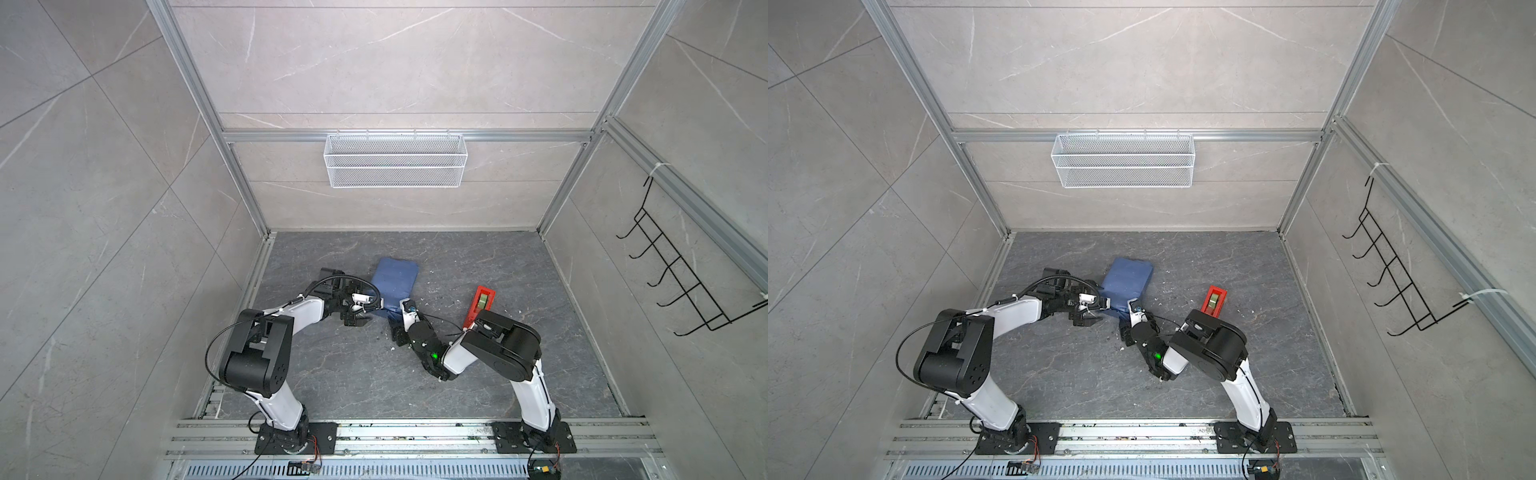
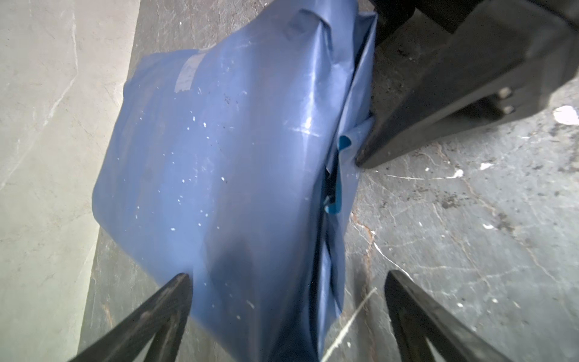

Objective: Wrap a gift box in wrapping paper
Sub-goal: Fifth fold the wrapping paper around the gift box.

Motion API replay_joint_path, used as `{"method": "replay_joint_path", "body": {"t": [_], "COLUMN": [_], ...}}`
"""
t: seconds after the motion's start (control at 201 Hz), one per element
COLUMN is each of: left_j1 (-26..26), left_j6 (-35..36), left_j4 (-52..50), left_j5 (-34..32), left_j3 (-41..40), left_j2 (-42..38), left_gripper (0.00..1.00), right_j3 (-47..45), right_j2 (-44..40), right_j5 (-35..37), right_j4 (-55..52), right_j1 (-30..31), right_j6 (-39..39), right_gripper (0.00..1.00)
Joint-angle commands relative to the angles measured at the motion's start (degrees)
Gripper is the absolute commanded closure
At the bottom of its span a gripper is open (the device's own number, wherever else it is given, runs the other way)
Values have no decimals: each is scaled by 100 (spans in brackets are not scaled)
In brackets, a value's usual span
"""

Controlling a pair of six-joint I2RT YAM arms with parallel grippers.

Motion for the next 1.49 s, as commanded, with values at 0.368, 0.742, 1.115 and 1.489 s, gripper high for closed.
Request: {"method": "replay_joint_path", "body": {"t": [0.368, 0.742, 1.115, 1.489], "left_j1": [-149, -275, -292, -284], "left_j6": [229, 256, 170, 103], "left_j4": [-157, -246, -176, -22], "left_j5": [82, 49, -38, -8], "left_j3": [9, -61, -119, -245], "left_j2": [494, 567, 622, 578], "left_gripper": [34, 43, 43, 43], "right_j3": [156, -3, -977, 863], "right_j2": [-20, -124, -2826, -5690], "right_j5": [-73, -148, -240, -1874], "right_j4": [-102, -30, -2586, -9562], "right_j1": [-48, -69, -152, -2133], "right_j6": [50, 162, 905, 1787], "right_gripper": [30, 31, 17, 23]}}
